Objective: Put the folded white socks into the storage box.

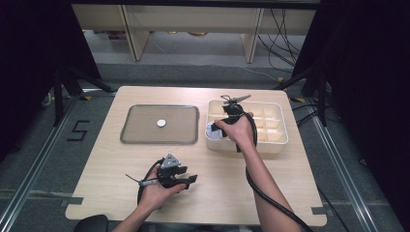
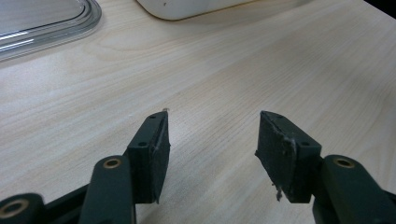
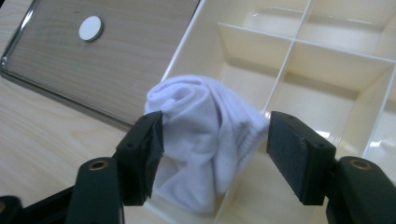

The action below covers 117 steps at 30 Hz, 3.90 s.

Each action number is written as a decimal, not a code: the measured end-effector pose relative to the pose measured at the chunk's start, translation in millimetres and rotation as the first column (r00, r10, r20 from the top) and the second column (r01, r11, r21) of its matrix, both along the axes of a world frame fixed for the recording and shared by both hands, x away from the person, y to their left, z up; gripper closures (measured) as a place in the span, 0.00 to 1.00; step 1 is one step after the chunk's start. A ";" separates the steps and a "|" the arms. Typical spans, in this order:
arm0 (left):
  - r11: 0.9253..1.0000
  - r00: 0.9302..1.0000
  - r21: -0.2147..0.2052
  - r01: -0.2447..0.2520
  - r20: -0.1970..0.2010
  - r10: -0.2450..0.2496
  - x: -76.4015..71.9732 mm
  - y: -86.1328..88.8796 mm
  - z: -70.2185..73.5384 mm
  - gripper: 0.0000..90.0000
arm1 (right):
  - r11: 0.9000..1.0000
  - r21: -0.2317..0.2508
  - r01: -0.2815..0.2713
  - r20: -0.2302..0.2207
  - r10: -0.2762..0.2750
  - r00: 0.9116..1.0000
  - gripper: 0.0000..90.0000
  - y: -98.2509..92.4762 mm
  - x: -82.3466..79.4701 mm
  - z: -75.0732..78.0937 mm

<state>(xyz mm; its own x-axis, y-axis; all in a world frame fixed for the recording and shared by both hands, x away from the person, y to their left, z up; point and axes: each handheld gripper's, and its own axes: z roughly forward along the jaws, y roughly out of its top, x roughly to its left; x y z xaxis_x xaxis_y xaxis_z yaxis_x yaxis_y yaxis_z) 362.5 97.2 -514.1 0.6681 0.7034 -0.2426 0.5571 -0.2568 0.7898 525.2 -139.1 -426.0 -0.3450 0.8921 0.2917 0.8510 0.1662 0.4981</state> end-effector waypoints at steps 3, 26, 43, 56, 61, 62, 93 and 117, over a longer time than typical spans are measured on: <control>1.000 1.000 0.004 0.001 0.000 -0.001 0.1 0.7 0.1 0.48 | 1.000 -0.005 0.015 0.000 -0.015 1.000 0.38 -1.0 2.0 -2.8; 1.000 1.000 -0.002 0.002 0.001 -0.002 0.2 0.0 -0.1 0.48 | 0.997 -0.072 0.028 -0.024 -0.030 0.999 0.77 12.4 -5.4 -2.0; 1.000 1.000 0.019 0.021 -0.001 -0.021 0.6 1.2 0.4 0.48 | 0.982 -0.190 -0.002 0.020 0.006 1.000 0.82 24.2 -12.4 -7.1; 1.000 1.000 0.008 0.008 0.003 -0.008 -0.4 -1.2 -0.1 0.48 | 0.974 -0.226 -0.011 0.000 0.011 1.000 0.84 27.0 -10.6 -9.7; 0.999 1.000 0.026 0.021 0.006 -0.021 -0.3 -0.3 0.4 0.48 | 0.972 -0.233 0.000 -0.014 -0.004 1.000 0.84 27.4 -9.8 -12.1; 0.999 1.000 0.026 0.021 0.006 -0.021 -0.3 -0.4 0.3 0.48 | 0.974 -0.227 0.004 -0.018 -0.008 1.000 0.84 27.6 -10.0 -12.2; 1.000 1.000 0.002 0.006 0.002 -0.006 -1.1 0.4 0.0 0.48 | 0.991 -0.131 0.007 0.012 -0.006 1.000 0.62 15.0 -16.3 -3.5; 1.000 1.000 0.000 0.002 0.003 -0.002 -1.3 -0.3 -0.4 0.48 | 0.991 -0.121 -0.052 0.134 0.068 0.989 0.98 11.5 -8.9 -4.2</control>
<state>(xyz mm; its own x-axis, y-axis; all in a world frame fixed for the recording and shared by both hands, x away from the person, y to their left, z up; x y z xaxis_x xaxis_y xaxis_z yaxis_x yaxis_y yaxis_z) 361.1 97.0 -514.6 0.6703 0.7021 -0.2403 0.5541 -0.2581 0.7914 516.3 -127.6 -430.2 -0.4285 0.8937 0.1326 0.7625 0.2791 0.5837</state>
